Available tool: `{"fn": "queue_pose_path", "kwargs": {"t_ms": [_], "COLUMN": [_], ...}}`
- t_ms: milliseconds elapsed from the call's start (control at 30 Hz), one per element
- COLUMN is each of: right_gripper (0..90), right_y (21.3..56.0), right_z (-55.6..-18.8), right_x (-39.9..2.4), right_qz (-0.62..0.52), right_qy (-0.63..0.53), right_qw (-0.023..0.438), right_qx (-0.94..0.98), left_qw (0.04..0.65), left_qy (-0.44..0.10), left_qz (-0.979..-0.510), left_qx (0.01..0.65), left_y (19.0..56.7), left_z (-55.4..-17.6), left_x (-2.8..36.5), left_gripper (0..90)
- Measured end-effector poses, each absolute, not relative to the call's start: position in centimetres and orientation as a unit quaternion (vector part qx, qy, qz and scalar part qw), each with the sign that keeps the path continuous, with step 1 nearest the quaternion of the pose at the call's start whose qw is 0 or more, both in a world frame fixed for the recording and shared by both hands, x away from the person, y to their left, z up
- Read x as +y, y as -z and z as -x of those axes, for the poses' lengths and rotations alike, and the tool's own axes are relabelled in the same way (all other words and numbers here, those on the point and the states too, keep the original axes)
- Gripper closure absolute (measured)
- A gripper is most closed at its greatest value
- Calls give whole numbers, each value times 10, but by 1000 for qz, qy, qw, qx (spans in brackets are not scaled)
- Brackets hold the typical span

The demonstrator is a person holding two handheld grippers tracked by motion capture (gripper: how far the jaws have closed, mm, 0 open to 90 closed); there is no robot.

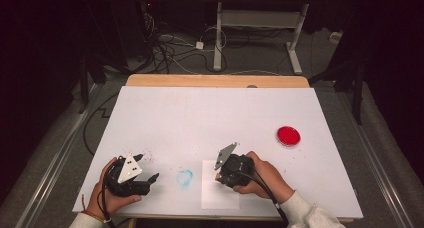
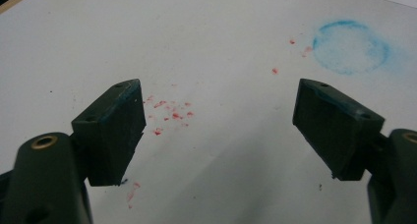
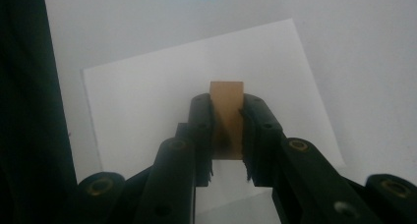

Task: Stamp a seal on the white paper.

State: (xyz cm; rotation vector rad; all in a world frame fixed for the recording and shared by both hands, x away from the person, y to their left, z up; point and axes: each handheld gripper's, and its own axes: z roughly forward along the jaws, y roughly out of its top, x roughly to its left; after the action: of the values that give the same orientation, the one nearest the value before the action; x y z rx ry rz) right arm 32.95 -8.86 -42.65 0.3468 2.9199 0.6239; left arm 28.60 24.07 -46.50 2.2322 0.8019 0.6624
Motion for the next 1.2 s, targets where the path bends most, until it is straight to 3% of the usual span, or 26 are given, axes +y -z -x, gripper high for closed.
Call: {"fn": "queue_pose_path", "kwargs": {"t_ms": [1200], "right_gripper": [763], "right_y": [442], "right_z": [-328], "right_x": [-75], "right_qz": [-92], "right_qy": [-153], "right_qw": [72], "right_qx": [981], "left_qw": [331], "left_qy": [-246], "left_qz": [-859], "left_qx": [304], "left_y": [466], "left_z": [-284], "left_x": [237], "left_gripper": [196]}}
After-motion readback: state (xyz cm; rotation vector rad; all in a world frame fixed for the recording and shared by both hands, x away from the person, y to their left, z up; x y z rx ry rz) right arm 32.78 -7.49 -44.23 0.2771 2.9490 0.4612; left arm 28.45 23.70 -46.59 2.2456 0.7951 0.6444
